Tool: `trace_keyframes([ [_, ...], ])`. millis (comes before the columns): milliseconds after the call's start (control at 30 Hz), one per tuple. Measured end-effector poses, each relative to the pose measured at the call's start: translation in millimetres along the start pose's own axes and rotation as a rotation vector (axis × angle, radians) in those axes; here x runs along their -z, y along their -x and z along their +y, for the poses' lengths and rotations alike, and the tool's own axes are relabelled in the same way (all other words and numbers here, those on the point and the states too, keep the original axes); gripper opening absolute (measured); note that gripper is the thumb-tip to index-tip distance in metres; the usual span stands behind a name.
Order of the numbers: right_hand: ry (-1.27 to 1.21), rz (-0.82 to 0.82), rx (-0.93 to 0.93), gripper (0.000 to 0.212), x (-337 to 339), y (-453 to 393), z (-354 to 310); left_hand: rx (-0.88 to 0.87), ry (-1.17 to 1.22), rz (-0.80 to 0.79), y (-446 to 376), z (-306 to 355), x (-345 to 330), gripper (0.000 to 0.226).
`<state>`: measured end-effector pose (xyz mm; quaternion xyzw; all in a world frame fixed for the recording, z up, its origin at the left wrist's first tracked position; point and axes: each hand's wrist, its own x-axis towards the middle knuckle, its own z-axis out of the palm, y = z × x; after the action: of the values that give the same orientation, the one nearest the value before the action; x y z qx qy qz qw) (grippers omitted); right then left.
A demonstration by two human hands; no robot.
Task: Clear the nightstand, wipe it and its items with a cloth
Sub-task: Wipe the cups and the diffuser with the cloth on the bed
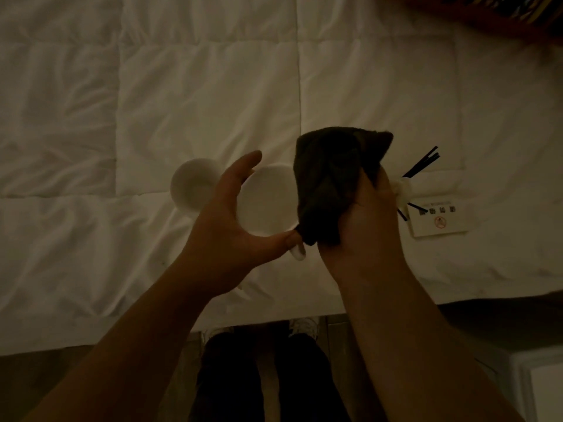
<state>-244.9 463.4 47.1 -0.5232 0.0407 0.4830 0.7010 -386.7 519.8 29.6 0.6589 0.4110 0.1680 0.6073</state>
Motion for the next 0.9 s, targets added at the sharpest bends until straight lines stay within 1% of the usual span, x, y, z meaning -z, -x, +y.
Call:
trace_keyframes([
  [100, 0.302, 0.053, 0.159, 0.020, 2.7, -4.2, 0.4, 0.045, 0.083, 0.015, -1.4, -0.9, 3.6, 0.091],
  [133, 0.360, 0.060, 0.162, 0.017, 4.7, -4.2, 1.1, 0.057, 0.127, 0.027, -2.5, -1.4, 5.6, 0.089],
  [233, 0.424, 0.056, 0.089, 0.016, 10.6, -2.3, 1.0, 0.089, 0.217, 0.006, -3.7, -4.2, 8.9, 0.084],
  [300, 0.468, 0.045, 0.093, 0.016, 11.0, -2.4, 0.7, 0.124, 0.293, -0.016, -0.9, -6.6, 7.8, 0.084],
  [333, 0.479, 0.026, 0.102, 0.014, 7.8, -2.0, 0.2, 0.134, 0.293, -0.026, -0.1, -5.6, 7.0, 0.085],
  [367, 0.497, -0.001, 0.110, 0.014, 1.7, -1.1, -0.5, 0.139, 0.256, -0.041, -0.2, -2.7, 6.7, 0.087],
  [433, 0.621, -0.085, 0.216, 0.029, -10.2, 0.5, -0.8, 0.129, 0.170, -0.097, -5.2, 2.7, 9.2, 0.093],
  [500, 0.742, -0.175, 0.352, 0.042, -18.0, 3.5, -0.4, 0.091, 0.116, -0.141, -11.9, 9.8, 15.7, 0.091],
  [533, 0.751, -0.200, 0.381, 0.045, -17.8, 4.6, 0.2, 0.049, 0.059, -0.148, -15.2, 14.4, 19.3, 0.087],
  [600, 0.669, -0.185, 0.359, 0.040, -12.6, 4.2, 2.3, -0.030, -0.104, -0.157, -19.1, 20.8, 23.9, 0.084],
  [633, 0.609, -0.162, 0.325, 0.033, -9.3, 3.7, 3.6, -0.026, -0.130, -0.168, -20.1, 21.7, 24.4, 0.085],
  [667, 0.569, -0.136, 0.290, 0.027, -5.8, 3.6, 5.2, 0.005, -0.104, -0.181, -19.5, 22.2, 23.3, 0.085],
  [733, 0.516, -0.117, 0.205, 0.021, -0.9, 2.5, 6.0, 0.065, 0.030, -0.176, -15.9, 20.2, 20.0, 0.081],
  [800, 0.468, -0.129, 0.142, 0.020, 3.1, -0.2, 5.7, 0.116, 0.189, -0.151, -12.0, 15.7, 15.4, 0.080],
  [867, 0.336, -0.125, 0.067, 0.022, 8.2, -2.0, 5.2, 0.224, 0.475, -0.140, -8.1, 10.3, 8.6, 0.080],
  [900, 0.202, -0.120, 0.001, 0.024, 10.0, -2.2, 5.5, 0.293, 0.657, -0.120, -6.5, 8.7, 4.6, 0.080],
])
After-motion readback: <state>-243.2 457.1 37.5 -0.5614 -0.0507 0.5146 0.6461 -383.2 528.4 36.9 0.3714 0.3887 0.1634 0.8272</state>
